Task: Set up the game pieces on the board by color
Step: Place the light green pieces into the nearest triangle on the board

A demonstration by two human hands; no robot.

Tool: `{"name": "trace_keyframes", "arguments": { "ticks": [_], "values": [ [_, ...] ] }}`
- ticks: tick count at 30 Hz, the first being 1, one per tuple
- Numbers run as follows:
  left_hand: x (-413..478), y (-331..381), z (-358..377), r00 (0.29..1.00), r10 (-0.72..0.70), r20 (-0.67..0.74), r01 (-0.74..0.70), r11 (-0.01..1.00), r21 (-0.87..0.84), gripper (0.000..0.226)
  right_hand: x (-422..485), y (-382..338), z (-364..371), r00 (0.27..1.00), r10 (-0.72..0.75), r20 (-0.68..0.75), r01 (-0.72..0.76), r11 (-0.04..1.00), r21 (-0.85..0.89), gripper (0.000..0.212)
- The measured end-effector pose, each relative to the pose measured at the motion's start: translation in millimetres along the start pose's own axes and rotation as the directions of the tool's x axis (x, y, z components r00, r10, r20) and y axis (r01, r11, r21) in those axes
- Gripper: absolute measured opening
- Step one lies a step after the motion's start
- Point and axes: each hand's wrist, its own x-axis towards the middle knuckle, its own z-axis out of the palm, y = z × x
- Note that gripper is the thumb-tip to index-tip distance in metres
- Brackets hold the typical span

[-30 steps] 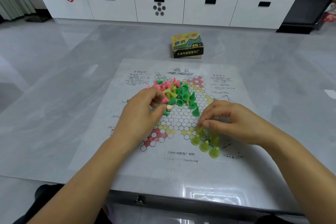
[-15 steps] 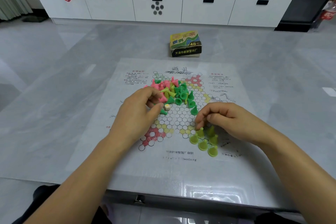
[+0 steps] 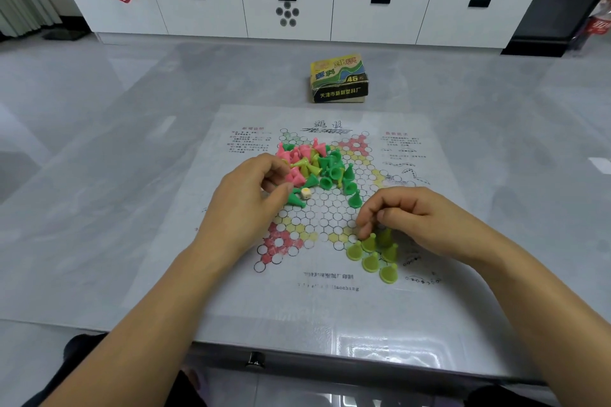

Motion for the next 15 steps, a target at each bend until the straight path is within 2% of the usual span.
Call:
{"name": "trace_keyframes", "arguments": {
  "ticks": [5,11,15],
  "values": [
    [3,-6,-2,0.998,-0.039,-0.039,0.041,0.998,0.045,0.011,0,-1,0,1.0,0.004,-0.022,-0.003,0.999,0.038,0.03],
    [10,-19,-5,0.995,-0.093,-0.042,0.099,0.978,0.183,0.015,2,0,-4,0.979,0.004,-0.206,0.004,0.999,0.04,0.024],
    [14,-15,3,0.999,-0.023,-0.022,0.027,0.983,0.18,0.018,7,-3,-3,0.955,0.018,-0.294,-0.009,1.0,0.03,0.022]
  ]
}}
